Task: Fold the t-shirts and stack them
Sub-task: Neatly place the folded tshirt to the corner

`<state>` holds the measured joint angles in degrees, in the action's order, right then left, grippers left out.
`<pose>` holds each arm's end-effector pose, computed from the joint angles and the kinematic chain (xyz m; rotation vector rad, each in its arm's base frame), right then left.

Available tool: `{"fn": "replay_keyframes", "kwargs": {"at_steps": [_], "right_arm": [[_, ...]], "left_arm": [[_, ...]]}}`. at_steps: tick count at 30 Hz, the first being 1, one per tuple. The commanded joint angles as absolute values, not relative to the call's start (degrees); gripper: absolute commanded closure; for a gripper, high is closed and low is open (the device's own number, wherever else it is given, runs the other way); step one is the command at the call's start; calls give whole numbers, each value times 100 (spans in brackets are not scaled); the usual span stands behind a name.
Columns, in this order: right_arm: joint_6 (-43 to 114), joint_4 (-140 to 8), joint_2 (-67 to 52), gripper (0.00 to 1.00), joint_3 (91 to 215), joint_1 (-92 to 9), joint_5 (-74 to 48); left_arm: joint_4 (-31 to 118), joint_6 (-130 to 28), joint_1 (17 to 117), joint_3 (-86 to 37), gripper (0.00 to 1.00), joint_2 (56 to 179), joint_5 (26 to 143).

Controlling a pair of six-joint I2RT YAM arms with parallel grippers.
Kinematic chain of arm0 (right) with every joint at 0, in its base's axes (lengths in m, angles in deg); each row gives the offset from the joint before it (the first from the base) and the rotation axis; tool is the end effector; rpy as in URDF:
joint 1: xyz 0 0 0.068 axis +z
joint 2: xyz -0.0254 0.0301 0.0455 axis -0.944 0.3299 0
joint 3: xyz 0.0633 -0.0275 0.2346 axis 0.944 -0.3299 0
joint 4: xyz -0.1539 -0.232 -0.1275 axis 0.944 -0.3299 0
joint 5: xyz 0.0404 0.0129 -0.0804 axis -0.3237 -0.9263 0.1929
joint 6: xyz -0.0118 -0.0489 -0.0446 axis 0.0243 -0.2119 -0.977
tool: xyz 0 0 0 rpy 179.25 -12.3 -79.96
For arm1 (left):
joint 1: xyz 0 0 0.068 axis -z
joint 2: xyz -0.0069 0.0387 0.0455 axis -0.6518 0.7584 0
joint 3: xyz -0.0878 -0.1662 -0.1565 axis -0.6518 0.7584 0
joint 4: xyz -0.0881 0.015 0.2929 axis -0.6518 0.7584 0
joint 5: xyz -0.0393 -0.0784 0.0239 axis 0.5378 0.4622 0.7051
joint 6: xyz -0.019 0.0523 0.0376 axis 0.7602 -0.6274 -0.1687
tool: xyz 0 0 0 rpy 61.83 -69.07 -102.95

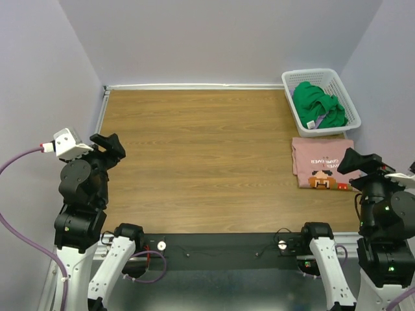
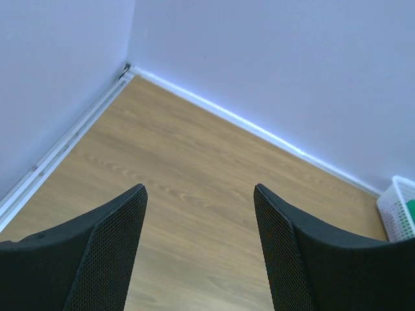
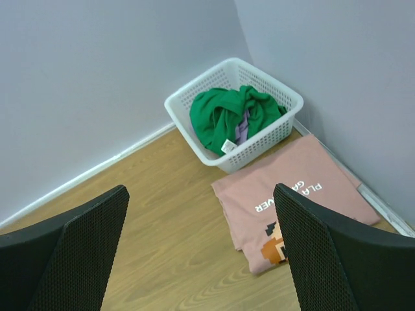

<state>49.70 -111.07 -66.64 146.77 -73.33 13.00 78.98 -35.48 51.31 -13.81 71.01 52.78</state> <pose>0.0817 -0.0207 0.4595 0.5595 1.4462 0.0064 0.1548 -0.0074 0.4317 -0.5428 1.5005 -0.1919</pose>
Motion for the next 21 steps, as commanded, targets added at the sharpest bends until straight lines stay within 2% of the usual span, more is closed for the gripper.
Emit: {"fn": "replay_keyframes", "kwargs": {"at_steps": [1, 8, 13, 21], "right_arm": [[4813, -10922, -6783, 0, 14190, -7180, 1506], [4761, -10641, -6932, 0, 13785, -7083, 1585], [4498, -10430, -6941, 0, 13645, -6829, 1629], [4444, -10386, -6985, 0, 13583, -6819, 1489]], "left_arm": [[8426, -3352, 5157, -1314, 25, 7065, 4751], [8576, -3290, 5157, -1235, 24, 7162, 4434], [8129, -3203, 5157, -884, 24, 6715, 4565], [8137, -3150, 5166, -848, 24, 6696, 4574]]}}
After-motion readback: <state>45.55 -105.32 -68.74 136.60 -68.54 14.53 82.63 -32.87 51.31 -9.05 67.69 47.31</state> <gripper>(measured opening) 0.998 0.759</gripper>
